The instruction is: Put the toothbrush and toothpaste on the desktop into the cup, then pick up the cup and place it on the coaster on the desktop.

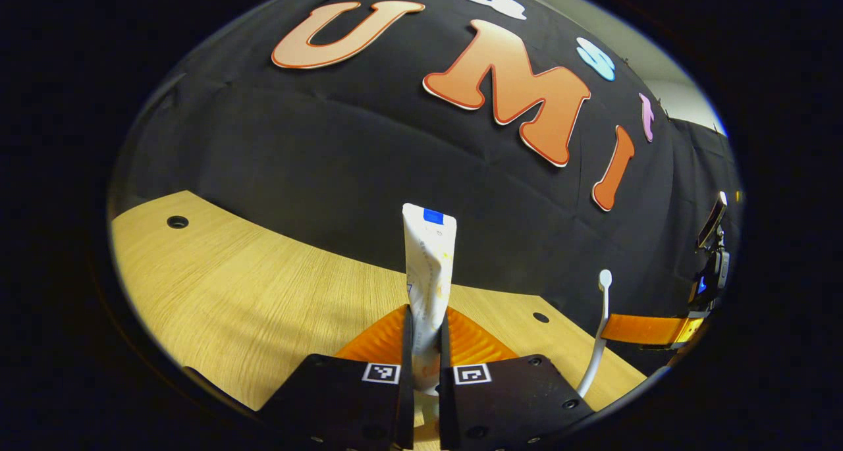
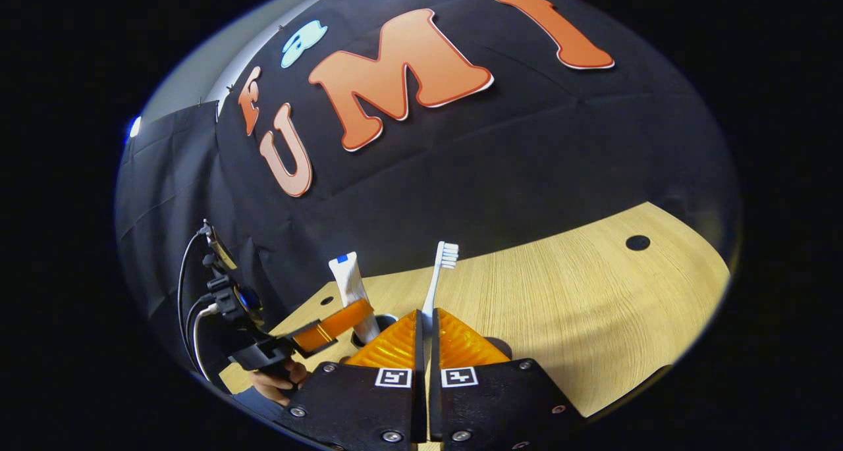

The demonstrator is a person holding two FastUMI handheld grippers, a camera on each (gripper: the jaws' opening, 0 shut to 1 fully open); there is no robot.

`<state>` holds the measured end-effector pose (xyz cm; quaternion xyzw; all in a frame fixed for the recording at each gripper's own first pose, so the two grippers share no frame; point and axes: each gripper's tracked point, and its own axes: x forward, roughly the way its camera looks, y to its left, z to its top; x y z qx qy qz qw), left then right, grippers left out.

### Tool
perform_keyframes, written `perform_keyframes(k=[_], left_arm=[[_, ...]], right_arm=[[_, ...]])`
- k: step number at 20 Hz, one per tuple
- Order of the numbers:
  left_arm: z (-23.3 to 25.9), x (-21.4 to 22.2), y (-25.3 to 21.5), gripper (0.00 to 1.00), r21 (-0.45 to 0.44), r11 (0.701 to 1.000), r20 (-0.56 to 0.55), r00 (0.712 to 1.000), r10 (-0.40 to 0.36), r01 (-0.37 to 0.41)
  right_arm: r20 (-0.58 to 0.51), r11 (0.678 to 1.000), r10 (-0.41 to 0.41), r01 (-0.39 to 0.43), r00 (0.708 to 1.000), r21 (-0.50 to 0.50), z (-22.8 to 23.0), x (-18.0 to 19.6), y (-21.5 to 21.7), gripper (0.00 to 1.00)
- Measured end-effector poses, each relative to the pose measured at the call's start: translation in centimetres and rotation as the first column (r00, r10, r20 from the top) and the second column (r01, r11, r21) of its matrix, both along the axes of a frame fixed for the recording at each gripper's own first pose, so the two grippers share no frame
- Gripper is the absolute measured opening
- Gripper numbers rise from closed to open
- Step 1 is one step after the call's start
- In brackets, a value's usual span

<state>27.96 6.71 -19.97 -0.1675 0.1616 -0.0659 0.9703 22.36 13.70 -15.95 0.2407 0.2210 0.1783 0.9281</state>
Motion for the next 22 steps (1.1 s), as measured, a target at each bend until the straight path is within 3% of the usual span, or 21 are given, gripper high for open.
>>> perform_keyframes(k=[8, 14, 15, 17, 19, 22], left_arm=[[0.4, -1.8, -0.1, 0.25, 0.066, 0.997, 0.003, 1.000, -0.031, 0.030], [3.6, -4.8, 0.8, 0.51, 0.121, 0.992, 0.080, 0.996, -0.031, 0.022], [4.1, -5.2, 1.0, 0.70, 0.129, 0.991, 0.090, 0.995, -0.031, 0.020], [4.9, -5.9, 1.8, 0.87, 0.145, 0.989, 0.112, 0.993, -0.021, 0.005], [5.6, -6.7, 2.8, 0.95, 0.155, 0.988, 0.128, 0.992, 0.002, -0.022], [5.9, -7.5, 4.2, 0.97, 0.162, 0.985, 0.128, 0.991, 0.042, -0.063]], right_arm=[[0.075, 1.000, -0.023, 0.023, 0.997, 0.006, 1.8, 3.5, 2.1, 0.02], [0.121, 1.000, -0.024, 0.022, 0.992, 0.011, 2.6, 4.9, 4.2, 0.02], [0.133, 1.000, -0.029, 0.027, 0.991, 0.013, 2.8, 5.1, 4.6, 0.02], [0.155, 0.999, -0.041, 0.038, 0.987, 0.022, 3.0, 5.8, 5.3, 0.02], [0.176, 0.998, -0.050, 0.045, 0.983, 0.032, 3.2, 6.3, 5.9, 0.02], [0.207, 0.997, -0.068, 0.062, 0.976, 0.039, 3.2, 7.2, 6.6, 0.02]])
